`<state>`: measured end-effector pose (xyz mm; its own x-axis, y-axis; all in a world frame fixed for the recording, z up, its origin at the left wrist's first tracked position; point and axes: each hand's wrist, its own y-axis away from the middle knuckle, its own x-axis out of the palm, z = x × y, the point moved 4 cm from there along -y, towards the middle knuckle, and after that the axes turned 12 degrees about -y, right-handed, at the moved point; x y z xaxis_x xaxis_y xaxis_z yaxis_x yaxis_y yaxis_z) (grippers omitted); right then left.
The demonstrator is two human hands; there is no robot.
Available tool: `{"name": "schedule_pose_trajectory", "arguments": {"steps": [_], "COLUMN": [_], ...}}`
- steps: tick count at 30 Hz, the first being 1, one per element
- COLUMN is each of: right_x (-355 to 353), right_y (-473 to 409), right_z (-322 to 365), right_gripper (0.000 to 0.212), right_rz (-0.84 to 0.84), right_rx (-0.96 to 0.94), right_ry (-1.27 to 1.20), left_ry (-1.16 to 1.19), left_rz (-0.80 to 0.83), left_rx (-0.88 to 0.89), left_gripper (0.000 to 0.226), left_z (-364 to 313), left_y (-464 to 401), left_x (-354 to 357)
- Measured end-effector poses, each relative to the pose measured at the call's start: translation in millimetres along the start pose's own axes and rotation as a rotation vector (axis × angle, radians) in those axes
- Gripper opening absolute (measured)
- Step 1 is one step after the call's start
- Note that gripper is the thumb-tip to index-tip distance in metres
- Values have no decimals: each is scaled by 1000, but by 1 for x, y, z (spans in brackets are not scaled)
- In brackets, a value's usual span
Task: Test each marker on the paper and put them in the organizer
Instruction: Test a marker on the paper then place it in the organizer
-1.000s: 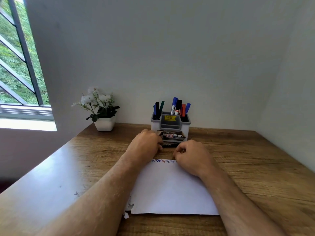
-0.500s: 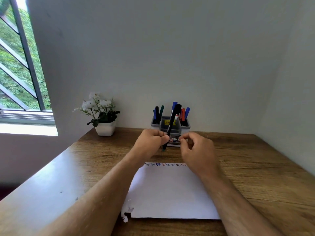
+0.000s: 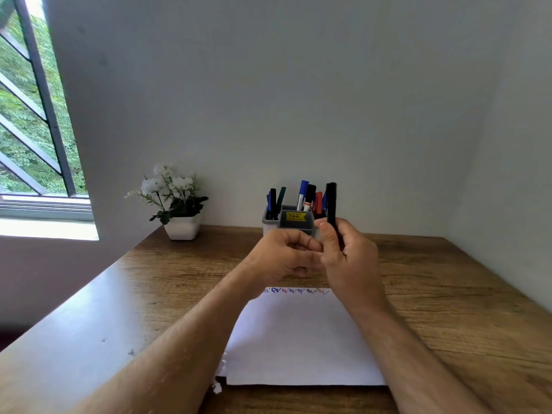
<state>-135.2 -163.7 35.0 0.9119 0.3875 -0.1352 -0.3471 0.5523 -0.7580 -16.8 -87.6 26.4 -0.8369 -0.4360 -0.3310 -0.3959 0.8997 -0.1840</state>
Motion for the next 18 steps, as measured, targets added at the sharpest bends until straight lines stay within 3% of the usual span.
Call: {"name": "schedule_pose_trajectory", "arguments": {"steps": [4, 8, 18], "right_x": [0, 1, -3], "right_y": [0, 2, 2], "right_z": [-3, -1, 5], "right_gripper": [23, 23, 50], "right_rz": [53, 141, 216], "right_rx": [17, -31, -91], "right_ry": [-11, 119, 273], "left_ry": [63, 350, 391], "left_rz": [-167, -222, -207], "left_rx": [134, 266, 218], "left_gripper": [15, 25, 17], "left_z": [-9, -19, -19], "left_y": [3, 7, 8], "left_x": [-13, -22, -23]}}
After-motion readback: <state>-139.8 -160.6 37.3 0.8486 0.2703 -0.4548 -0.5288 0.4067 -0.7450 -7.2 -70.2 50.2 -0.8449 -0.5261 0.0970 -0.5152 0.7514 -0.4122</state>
